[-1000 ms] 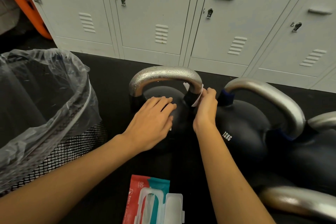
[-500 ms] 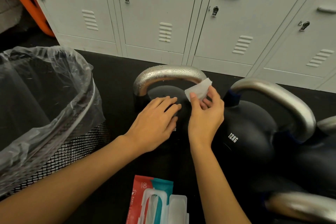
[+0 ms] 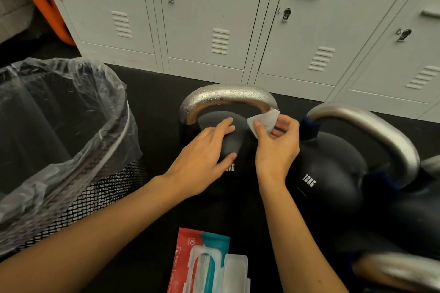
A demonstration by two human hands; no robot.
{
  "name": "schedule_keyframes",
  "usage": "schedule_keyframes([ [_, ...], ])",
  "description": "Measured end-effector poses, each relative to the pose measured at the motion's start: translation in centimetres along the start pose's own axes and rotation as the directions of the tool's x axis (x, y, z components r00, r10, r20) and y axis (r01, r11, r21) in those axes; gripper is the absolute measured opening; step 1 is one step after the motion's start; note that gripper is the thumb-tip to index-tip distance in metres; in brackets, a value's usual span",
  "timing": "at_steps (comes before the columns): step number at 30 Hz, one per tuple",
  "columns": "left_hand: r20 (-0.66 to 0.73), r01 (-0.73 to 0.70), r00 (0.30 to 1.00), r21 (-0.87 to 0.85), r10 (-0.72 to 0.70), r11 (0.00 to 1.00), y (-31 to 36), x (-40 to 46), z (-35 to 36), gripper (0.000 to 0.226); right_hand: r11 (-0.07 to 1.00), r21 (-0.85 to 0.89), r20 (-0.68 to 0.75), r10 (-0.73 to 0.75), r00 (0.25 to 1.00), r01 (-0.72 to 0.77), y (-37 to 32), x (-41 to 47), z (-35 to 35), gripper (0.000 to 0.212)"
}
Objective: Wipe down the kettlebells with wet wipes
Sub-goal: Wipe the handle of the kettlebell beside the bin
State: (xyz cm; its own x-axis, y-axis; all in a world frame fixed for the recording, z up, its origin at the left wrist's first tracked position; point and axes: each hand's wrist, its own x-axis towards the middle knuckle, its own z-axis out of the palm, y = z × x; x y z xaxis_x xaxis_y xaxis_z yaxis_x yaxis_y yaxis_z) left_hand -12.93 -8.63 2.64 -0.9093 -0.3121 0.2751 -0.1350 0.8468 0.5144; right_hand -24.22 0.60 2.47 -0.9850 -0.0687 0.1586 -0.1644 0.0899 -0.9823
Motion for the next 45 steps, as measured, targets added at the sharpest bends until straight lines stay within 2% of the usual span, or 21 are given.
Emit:
schedule_keyframes([
  [3, -0.017, -0.016, 1.000, 0.009, 0.016, 1.000, -0.1, 0.0, 0.0, 0.070, 0.991, 0.031, -0.010, -0.128, 0.992, 0.128, -0.7, 0.2, 0.0, 0.035],
  [5, -0.022, -0.020, 1.000, 0.014, 0.021, 1.000, -0.1, 0.0, 0.1, 0.069, 0.986, 0.026, -0.003, -0.164, 0.987, 0.164, -0.5, 0.2, -0.1, 0.035],
  [11, -0.028, -0.035, 0.999, 0.031, 0.036, 0.999, -0.3, 0.0, 0.1, 0.064, 0.999, 0.021, 0.062, -0.041, 0.997, 0.040, 1.5, -0.6, -0.4, 0.040],
  [15, -0.018, -0.056, 0.998, 0.068, 0.057, 0.996, -0.5, 0.0, 0.1, 0.059, 0.999, 0.048, 0.244, -0.003, 0.970, -0.009, 0.1, 0.1, -1.0, 0.055],
  [18, -0.032, -0.076, 0.996, 0.052, 0.077, 0.996, -0.5, 0.0, 0.0, 0.053, 0.999, 0.042, 0.282, -0.005, 0.959, -0.007, -2.3, 0.7, -1.1, 0.047],
  [20, -0.083, -0.104, 0.991, 0.009, 0.105, 0.994, -0.3, -0.1, -0.4, 0.043, 1.000, 0.014, 0.297, -0.030, 0.954, 0.027, -4.0, 1.5, -0.9, 0.053],
  [22, -0.195, -0.195, 0.962, -0.004, 0.191, 0.981, -0.1, -0.2, -0.7, 0.031, 0.998, -0.030, 0.347, -0.047, 0.937, 0.061, -5.5, 2.3, -0.4, 0.061],
  [26, -0.377, -0.285, 0.888, -0.005, 0.262, 0.959, -0.1, -0.8, -1.1, 0.021, 0.991, -0.129, 0.390, 0.023, 0.920, 0.030, -5.6, 3.7, 0.4, 0.068],
  [28, -0.443, -0.266, 0.862, 0.020, 0.247, 0.964, -0.3, -1.0, -1.3, 0.022, 0.993, -0.103, 0.331, 0.092, 0.939, -0.061, -4.2, 3.9, 0.6, 0.065],
  [30, -0.519, -0.183, 0.835, 0.048, 0.181, 0.982, -0.5, -1.1, -1.3, 0.029, 0.970, -0.037, 0.281, 0.239, 0.929, -0.239, -2.4, 4.2, 0.6, 0.067],
  [32, -0.573, -0.041, 0.818, 0.017, 0.044, 0.999, -0.6, -1.1, -1.4, 0.043, 0.925, 0.017, 0.283, 0.360, 0.889, -0.380, -1.1, 3.9, 0.4, 0.067],
  [34, -0.581, 0.082, 0.809, -0.038, -0.089, 0.996, -0.7, -1.1, -1.4, 0.057, 0.915, 0.010, 0.300, 0.383, 0.874, -0.404, -0.7, 3.8, 0.5, 0.069],
  [39, -0.504, 0.245, 0.816, -0.140, -0.282, 0.959, -1.3, -1.1, -0.9, 0.074, 0.947, -0.067, 0.244, 0.321, 0.915, -0.314, -3.3, 4.8, 1.2, 0.089],
  [40, -0.494, 0.270, 0.809, -0.165, -0.317, 0.949, -1.4, -1.2, -0.8, 0.075, 0.961, -0.093, 0.259, 0.276, 0.926, -0.261, -4.1, 4.9, 1.3, 0.086],
  [42, -0.485, 0.304, 0.795, -0.203, -0.365, 0.931, -1.7, -1.2, -0.7, 0.075, 0.985, -0.149, 0.272, 0.123, 0.954, -0.085, -6.0, 4.3, 1.5, 0.066],
  [45, -0.471, 0.328, 0.784, -0.238, -0.404, 0.914, -2.1, -1.1, -0.6, 0.075, 0.963, -0.179, 0.340, -0.133, 0.931, 0.202, -7.6, 2.7, 1.2, 0.053],
])
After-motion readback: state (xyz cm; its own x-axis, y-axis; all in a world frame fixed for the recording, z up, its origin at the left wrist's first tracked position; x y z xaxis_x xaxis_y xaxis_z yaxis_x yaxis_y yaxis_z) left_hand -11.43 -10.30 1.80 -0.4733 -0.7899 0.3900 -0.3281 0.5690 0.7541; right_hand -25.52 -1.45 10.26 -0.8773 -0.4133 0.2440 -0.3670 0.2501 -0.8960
